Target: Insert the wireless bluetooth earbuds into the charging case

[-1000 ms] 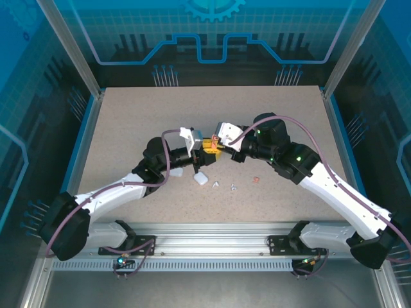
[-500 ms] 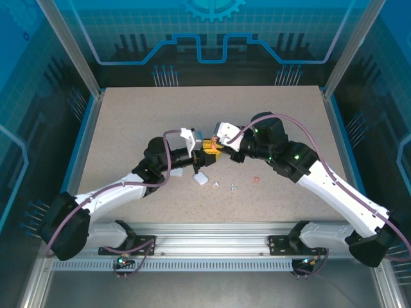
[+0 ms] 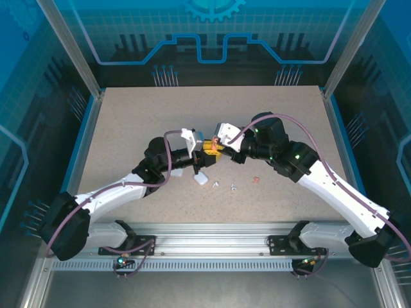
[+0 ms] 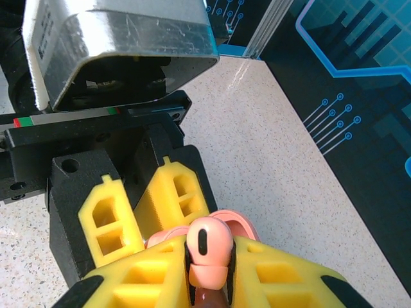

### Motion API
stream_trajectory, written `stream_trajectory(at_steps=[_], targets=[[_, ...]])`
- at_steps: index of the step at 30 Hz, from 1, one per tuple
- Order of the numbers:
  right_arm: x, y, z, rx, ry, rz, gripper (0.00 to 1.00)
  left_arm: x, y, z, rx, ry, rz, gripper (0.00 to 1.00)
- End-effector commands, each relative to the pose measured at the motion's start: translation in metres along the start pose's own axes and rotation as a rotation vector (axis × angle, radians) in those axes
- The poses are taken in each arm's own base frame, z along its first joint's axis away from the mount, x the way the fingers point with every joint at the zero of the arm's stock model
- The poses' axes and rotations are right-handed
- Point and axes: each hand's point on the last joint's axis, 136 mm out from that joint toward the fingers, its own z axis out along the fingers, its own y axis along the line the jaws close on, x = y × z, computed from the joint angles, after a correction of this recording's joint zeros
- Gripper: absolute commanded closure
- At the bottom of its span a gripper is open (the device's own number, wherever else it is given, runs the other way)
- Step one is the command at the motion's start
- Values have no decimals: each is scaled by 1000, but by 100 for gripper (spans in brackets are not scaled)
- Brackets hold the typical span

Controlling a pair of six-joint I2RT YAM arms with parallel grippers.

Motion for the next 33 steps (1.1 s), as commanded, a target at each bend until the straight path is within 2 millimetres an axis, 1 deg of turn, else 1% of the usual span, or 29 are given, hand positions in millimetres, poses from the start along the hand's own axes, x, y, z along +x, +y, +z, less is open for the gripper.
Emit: stream_trajectory(at_steps=[1, 5, 8, 18, 27, 31, 33], targets=[[22, 19, -1, -85, 76, 41, 79, -29, -4, -4, -4, -92, 78, 89], [22, 18, -3, -81, 77, 44, 77, -29, -3, -4, -5, -91, 78, 88], [22, 17, -4, -79, 76, 47, 74, -29, -3, -4, -5, -90, 78, 88], [25, 18, -3, -81, 78, 54, 74, -28, -4, -4, -5, -89, 77, 88], [24, 20, -5, -92, 68, 61, 71, -29, -3, -4, -7, -90, 77, 88], [19, 18, -8, -81, 48, 64, 65, -29, -3, -4, -7, -91, 78, 88], [15, 15, -11, -69, 32, 70, 60, -29, -2, -4, -9, -91, 78, 89]])
